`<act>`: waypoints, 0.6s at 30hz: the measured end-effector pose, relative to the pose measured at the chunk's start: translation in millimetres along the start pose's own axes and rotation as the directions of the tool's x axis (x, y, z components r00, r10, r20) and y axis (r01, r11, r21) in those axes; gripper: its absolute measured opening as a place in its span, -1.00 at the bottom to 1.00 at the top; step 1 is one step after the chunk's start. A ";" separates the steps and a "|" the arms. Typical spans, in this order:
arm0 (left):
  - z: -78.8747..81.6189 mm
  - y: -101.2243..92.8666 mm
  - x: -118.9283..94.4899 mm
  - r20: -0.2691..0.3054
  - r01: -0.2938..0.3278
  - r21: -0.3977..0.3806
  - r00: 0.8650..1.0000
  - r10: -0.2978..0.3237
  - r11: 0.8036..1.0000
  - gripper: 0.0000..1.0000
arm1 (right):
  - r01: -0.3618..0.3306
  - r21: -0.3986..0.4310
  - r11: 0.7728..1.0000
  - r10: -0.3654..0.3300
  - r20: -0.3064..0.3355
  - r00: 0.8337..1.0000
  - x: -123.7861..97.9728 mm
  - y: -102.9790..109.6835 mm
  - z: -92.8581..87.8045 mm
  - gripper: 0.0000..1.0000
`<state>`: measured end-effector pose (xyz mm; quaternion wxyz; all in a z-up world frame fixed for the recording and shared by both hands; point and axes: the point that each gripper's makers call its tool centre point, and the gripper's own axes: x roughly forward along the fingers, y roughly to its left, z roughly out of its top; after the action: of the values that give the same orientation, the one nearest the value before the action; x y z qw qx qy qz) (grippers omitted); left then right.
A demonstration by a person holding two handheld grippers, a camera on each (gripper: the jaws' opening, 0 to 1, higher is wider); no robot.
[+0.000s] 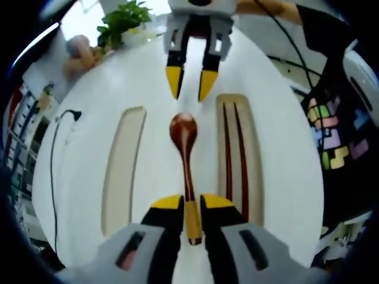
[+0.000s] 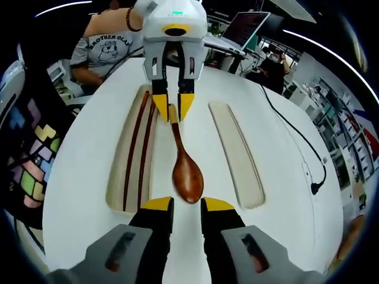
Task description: Arrange the utensils inside the cutlery case until each visible utensil rests in its matching compartment.
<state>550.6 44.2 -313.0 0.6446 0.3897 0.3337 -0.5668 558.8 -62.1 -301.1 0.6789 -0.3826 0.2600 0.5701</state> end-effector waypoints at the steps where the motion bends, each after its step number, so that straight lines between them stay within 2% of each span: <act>1: -0.2 1.1 0.7 -0.003 -0.004 0.001 1.000 0.004 1.000 -0.77 | -0.002 -0.005 1.000 0.002 -0.001 1.000 1.8 -0.1 -0.4 -0.61; 5: 1.4 3.7 1.4 0.005 0.008 -0.030 1.000 -0.008 1.000 -0.74 | 0.006 -0.016 1.000 -0.006 -0.001 1.000 8.7 -4.2 -1.4 -0.60; 10: -2.9 4.6 4.8 -0.020 0.003 -0.021 1.000 -0.003 1.000 -0.75 | 0.001 -0.017 1.000 0.000 0.020 1.000 16.0 -3.7 0.2 -0.59; 13: -4.1 1.6 5.5 -0.025 0.026 -0.042 0.999 -0.028 0.999 -0.84 | 0.001 -0.030 1.000 0.000 0.031 1.000 19.6 -2.0 1.8 -0.57; 18: -4.6 4.8 7.3 -0.019 0.020 -0.047 1.000 -0.020 0.999 -0.84 | 0.001 -0.040 0.999 0.001 0.047 0.999 23.6 -0.7 4.0 -0.55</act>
<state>556.3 45.0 -320.8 0.6446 0.3766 0.3571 -0.5613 564.2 -45.3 -317.3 0.6769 -0.3828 0.2325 0.5841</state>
